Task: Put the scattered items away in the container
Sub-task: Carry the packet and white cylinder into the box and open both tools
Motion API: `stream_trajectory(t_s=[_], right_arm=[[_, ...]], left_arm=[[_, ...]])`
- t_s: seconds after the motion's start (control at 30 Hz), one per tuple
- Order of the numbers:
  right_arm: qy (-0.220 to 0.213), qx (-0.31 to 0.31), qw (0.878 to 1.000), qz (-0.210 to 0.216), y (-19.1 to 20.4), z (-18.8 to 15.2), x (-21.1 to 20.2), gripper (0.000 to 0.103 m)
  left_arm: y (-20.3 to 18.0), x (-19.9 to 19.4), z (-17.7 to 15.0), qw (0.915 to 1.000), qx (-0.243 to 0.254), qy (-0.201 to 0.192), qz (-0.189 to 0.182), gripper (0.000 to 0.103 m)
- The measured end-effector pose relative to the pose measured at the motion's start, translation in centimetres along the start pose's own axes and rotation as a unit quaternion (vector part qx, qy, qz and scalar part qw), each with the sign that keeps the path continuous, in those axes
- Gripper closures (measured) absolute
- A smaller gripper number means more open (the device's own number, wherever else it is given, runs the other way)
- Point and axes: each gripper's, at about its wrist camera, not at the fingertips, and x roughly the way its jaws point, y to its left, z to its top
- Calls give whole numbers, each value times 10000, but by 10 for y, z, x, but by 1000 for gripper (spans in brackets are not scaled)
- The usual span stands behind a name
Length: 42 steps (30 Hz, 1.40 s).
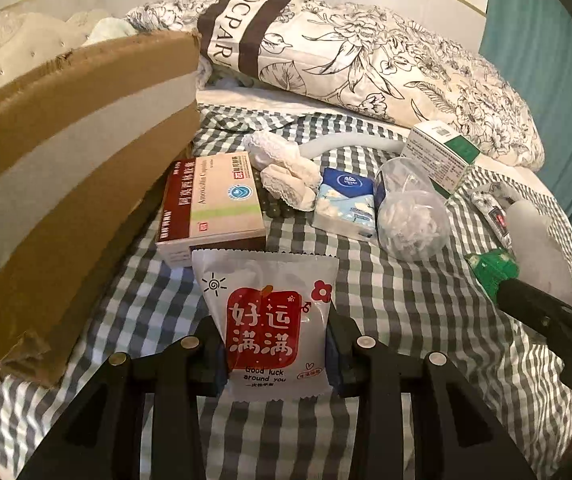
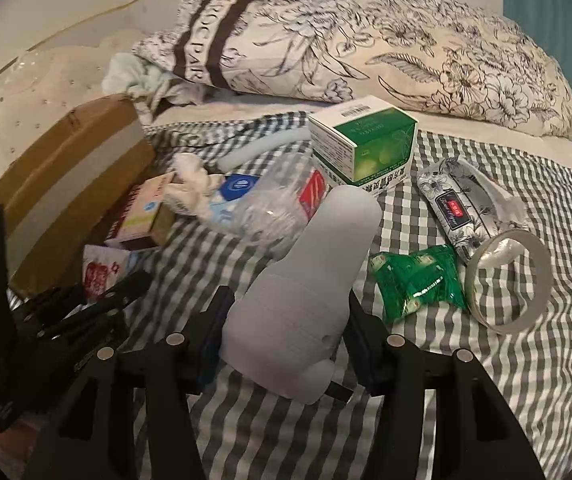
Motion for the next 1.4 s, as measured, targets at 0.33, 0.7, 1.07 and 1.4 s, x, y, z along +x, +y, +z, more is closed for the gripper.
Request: stream_trajectory(t_s=[0.33,0.7,1.07,1.4], right_arm=[[-243,-39,9995,212,1,-12,-53,50],[-571,-229,9975,345,24,-4,-102,50],[-839,-621,9920,713,96,45,-101,50],[-771,-1077,9826,1304,190,100,-50,50]], left_arm=[[-3,-46,-4,9997,-183,-130,-97,65],[-11,-108,10,9997,46,-229,-19,65],[57,-139,59,9986,-244,-424,179,65],[152,-133,95,9918,-831,-561,796,65]])
